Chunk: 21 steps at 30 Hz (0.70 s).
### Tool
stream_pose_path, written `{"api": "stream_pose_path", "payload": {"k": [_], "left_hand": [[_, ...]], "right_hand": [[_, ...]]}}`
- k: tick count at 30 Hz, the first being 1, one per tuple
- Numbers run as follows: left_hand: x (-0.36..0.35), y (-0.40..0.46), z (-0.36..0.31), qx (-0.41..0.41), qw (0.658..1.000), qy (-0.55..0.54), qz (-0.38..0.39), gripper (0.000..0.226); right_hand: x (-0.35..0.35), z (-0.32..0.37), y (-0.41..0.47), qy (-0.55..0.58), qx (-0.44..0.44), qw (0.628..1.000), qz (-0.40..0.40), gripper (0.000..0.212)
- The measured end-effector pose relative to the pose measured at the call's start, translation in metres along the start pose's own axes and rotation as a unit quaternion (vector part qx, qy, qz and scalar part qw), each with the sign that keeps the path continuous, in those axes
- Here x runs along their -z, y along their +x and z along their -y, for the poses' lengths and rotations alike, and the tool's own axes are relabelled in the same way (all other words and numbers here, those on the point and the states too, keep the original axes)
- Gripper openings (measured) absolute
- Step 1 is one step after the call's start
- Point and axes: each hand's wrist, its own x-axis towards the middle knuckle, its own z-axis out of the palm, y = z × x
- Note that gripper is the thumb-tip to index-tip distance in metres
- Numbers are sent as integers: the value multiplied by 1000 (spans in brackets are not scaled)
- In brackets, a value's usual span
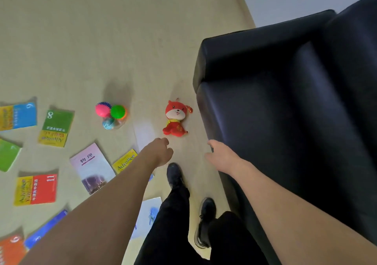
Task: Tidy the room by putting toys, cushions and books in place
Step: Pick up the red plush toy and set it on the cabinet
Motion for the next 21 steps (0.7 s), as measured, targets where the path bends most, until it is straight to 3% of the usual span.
{"api": "stream_pose_path", "payload": {"k": [7, 15, 18, 21], "left_hand": [[-27, 186, 59, 55, 996, -72, 16, 48], [-151, 412, 126, 76, 995, -63, 2, 57], [-195, 480, 139, 87, 994, -63, -31, 50], [-225, 521, 144, 103, 989, -83, -67, 35]], "right_hand": [[-26, 16, 204, -51, -7, 998, 29, 56], [-125, -65, 468, -135, -19, 989, 48, 48], [-159, -101, 544, -105, -42, 992, 46, 48], [-184, -128, 595, 2, -51, 998, 47, 56]]}}
